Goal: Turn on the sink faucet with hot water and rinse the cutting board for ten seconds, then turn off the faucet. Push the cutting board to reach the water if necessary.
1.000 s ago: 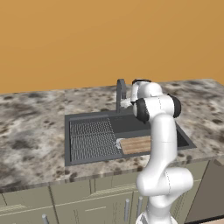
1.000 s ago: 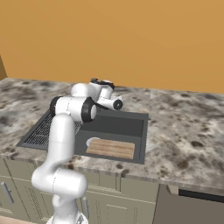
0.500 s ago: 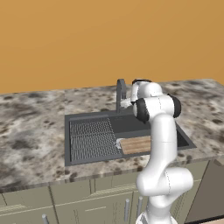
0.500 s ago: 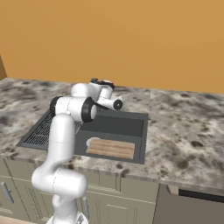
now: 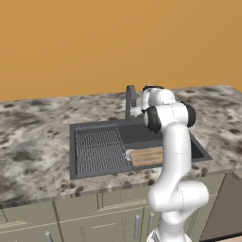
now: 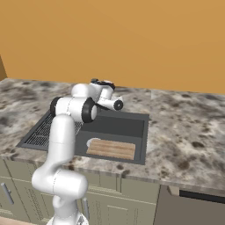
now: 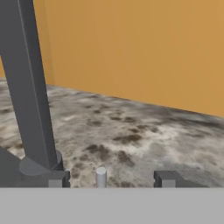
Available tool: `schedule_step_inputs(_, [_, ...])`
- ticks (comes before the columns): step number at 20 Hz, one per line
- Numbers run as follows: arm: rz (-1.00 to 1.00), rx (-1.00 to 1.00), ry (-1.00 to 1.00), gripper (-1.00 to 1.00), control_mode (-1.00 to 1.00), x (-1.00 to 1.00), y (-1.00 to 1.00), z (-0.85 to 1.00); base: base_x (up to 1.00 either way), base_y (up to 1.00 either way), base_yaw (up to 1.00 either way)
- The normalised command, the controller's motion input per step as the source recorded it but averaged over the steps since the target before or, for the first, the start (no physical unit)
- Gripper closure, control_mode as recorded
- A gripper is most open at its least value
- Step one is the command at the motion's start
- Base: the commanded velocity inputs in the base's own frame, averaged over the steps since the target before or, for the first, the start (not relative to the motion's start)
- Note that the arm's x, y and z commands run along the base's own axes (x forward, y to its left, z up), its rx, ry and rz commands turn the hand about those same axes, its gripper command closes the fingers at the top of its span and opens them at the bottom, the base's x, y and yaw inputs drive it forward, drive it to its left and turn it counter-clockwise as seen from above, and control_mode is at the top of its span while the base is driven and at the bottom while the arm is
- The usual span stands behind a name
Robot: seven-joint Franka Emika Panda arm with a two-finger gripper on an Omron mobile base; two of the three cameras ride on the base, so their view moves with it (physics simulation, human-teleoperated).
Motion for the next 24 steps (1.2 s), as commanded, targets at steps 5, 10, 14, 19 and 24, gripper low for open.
schedule_step_inputs(5, [0.00, 0.00, 0.00, 1.00, -1.00, 0.00, 0.00, 0.00, 0.00, 0.00, 0.00])
schedule_step_inputs(10, [0.00, 0.00, 0.00, 1.00, -1.00, 0.00, 0.00, 0.00, 0.00, 0.00, 0.00])
schedule_step_inputs(14, [0.00, 0.00, 0.00, 1.00, -1.00, 0.00, 0.00, 0.00, 0.00, 0.00, 0.00])
schedule_step_inputs(19, [0.00, 0.00, 0.00, 1.00, -1.00, 0.00, 0.00, 0.00, 0.00, 0.00, 0.00])
schedule_step_inputs(24, [0.00, 0.00, 0.00, 1.00, -1.00, 0.00, 0.00, 0.00, 0.00, 0.00, 0.00])
